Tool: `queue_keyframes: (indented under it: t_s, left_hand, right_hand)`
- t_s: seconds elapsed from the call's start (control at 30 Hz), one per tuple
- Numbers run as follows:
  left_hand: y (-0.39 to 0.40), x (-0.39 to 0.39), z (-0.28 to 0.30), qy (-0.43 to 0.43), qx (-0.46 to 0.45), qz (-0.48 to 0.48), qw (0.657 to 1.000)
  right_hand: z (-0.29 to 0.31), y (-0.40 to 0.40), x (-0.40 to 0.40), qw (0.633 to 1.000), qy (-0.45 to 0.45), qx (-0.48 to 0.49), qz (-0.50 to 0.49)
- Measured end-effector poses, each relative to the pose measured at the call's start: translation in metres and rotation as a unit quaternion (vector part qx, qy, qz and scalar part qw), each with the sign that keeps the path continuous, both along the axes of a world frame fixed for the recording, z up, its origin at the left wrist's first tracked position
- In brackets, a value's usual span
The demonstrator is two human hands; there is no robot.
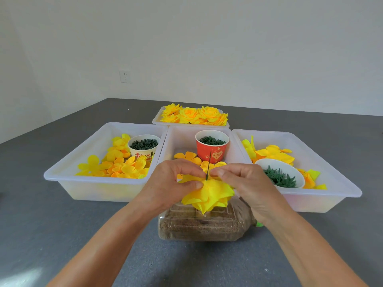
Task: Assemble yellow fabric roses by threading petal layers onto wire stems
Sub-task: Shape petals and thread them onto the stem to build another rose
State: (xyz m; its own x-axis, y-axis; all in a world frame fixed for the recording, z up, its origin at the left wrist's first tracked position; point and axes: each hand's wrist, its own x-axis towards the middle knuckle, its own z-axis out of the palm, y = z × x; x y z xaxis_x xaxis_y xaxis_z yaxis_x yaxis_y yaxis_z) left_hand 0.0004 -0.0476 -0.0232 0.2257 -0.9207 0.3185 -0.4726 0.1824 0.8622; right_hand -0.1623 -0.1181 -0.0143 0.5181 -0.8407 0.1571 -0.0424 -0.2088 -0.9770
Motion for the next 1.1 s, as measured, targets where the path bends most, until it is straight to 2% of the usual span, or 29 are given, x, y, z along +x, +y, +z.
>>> queue_keyframes:
  t_s: [0.17, 0.47, 0.57, 0.87, 1.1]
  left_hand:
    - [-0.001, -0.002, -0.001, -0.012, -0.007, 0.003, 1.0]
    - [-0.006, -0.006, -0.009, 0.038, -0.018, 0.018, 0.999]
    - [-0.009, -0.006, -0.014, 0.048, -0.034, 0.015, 0.998]
    - [-0.013, -0.004, -0.033, -0.014, -0.145, 0.02, 0.989]
    - [-0.011, -0.006, -0.027, 0.013, -0.106, 0.028, 0.994]
  right_hand:
    - [0.006, -0.004, -0.009, 1.0, 0.009, -0.005, 0.007]
    - [-0.008, -0.003, 0.005, 0.987, 0.081, -0.139, -0.029]
    - [-0.014, -0.005, 0.004, 0.987, 0.07, -0.143, -0.029]
    - [-0.027, -0.002, 0.005, 0.977, 0.032, -0.205, -0.047]
    - [-0.027, 0.0, 0.006, 0.976, 0.058, -0.203, -0.057]
